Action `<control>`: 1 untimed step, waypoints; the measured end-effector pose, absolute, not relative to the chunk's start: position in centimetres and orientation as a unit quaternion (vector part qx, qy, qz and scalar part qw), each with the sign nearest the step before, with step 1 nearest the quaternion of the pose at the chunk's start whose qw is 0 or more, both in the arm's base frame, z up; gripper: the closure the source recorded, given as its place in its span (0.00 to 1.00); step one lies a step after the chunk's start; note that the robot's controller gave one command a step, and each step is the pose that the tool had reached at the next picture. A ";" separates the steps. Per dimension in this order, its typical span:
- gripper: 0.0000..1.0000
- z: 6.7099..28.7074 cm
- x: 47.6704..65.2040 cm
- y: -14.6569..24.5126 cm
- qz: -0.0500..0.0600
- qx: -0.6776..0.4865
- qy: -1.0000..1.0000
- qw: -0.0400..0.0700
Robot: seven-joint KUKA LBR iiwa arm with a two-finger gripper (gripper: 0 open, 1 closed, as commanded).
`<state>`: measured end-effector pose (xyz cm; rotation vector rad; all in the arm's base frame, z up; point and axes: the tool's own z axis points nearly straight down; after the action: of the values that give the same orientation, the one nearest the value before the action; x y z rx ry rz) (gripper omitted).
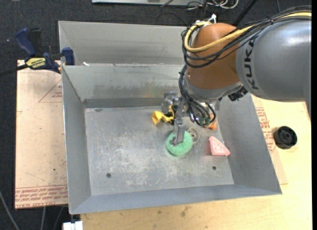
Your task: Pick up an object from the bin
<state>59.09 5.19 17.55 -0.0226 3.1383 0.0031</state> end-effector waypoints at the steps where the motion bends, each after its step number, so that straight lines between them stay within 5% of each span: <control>1: 0.00 16.4 59.6 3.5 0.001 0.066 0.998 0.001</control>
Offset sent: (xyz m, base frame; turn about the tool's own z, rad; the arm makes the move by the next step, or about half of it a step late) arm -0.0305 -0.0448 -0.0716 -0.3585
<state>59.59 3.55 16.43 0.2081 3.1327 0.0023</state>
